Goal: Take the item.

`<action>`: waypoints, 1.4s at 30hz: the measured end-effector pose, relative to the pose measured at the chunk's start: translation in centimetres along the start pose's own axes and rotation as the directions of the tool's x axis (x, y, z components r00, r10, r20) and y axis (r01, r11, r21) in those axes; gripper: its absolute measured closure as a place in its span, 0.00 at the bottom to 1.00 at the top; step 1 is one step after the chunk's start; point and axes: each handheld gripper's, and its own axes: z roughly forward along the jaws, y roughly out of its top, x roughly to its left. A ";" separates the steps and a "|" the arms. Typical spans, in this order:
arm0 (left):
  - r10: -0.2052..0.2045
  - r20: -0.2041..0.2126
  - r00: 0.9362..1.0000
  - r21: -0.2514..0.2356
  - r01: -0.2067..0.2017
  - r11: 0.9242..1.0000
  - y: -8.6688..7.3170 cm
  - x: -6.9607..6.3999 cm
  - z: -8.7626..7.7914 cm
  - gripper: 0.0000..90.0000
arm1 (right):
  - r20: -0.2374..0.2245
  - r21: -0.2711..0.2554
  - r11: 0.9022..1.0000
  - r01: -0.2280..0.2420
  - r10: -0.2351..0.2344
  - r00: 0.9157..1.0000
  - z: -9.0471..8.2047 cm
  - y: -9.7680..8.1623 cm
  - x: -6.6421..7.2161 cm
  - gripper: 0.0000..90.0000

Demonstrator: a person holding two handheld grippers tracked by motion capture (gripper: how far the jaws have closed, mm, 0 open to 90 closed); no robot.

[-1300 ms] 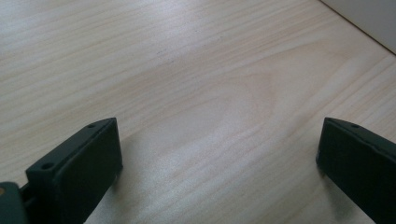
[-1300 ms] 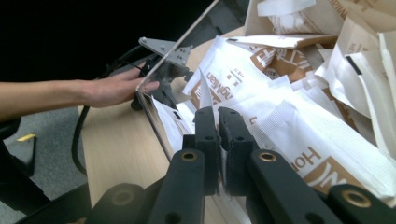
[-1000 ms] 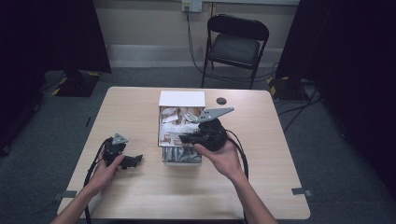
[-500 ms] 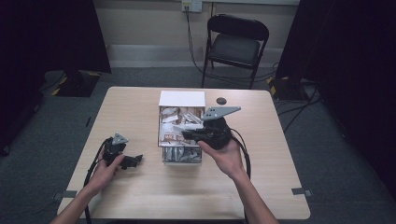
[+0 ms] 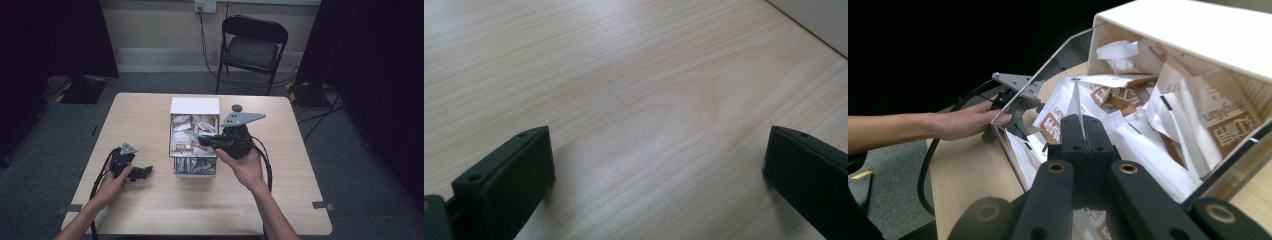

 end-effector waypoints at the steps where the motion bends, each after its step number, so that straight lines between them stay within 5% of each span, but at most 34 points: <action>1: 0.001 0.000 1.000 0.000 -0.001 1.000 0.0 0.0 0.0 0.00 | -0.003 -0.001 1.000 0.000 0.000 1.000 -0.1 0.0 0.0 1.00; 12: 0.000 0.000 1.000 0.000 0.000 1.000 0.0 0.0 0.0 0.00 | -0.001 -0.017 1.000 0.018 -0.018 1.000 -0.5 0.4 0.6 1.00; 42: 0.000 0.000 1.000 0.000 0.000 1.000 0.0 0.0 0.0 0.00 | 0.024 -0.141 0.989 0.034 -0.031 0.999 -5.5 1.5 1.3 1.00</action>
